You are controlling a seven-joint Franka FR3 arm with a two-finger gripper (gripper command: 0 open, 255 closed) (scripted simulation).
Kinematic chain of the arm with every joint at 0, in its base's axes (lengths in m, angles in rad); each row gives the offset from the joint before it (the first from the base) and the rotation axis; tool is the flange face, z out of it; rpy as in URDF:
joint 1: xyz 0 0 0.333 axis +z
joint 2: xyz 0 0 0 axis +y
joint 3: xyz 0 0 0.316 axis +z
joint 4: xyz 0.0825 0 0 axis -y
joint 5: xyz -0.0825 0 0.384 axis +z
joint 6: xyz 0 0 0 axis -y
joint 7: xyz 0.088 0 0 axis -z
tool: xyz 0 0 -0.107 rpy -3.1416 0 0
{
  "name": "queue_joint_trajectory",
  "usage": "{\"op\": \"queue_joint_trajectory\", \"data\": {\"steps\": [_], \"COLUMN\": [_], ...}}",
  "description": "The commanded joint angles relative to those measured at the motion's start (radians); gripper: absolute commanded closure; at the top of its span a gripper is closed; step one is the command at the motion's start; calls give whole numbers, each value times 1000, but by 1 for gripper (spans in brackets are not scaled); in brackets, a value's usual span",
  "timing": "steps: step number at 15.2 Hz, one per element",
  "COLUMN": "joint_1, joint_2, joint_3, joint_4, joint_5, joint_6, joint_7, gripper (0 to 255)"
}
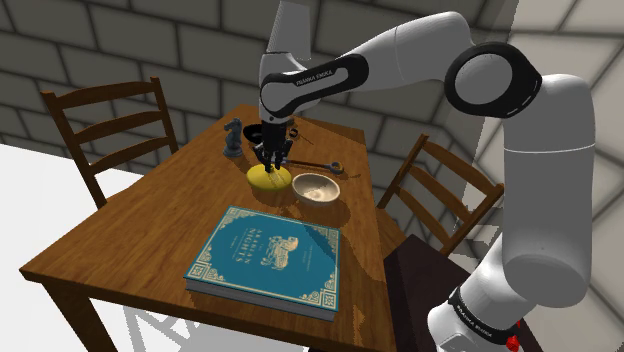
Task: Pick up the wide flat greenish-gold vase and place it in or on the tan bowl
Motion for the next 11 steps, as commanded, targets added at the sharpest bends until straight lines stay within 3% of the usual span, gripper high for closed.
{"op": "queue_joint_trajectory", "data": {"steps": [1, 11], "joint_1": [0, -1], "joint_2": [0, -48], "joint_3": [0, 5], "joint_4": [-1, 64], "joint_5": [0, 10], "joint_6": [0, -111], "joint_7": [0, -8], "gripper": [255, 255]}}
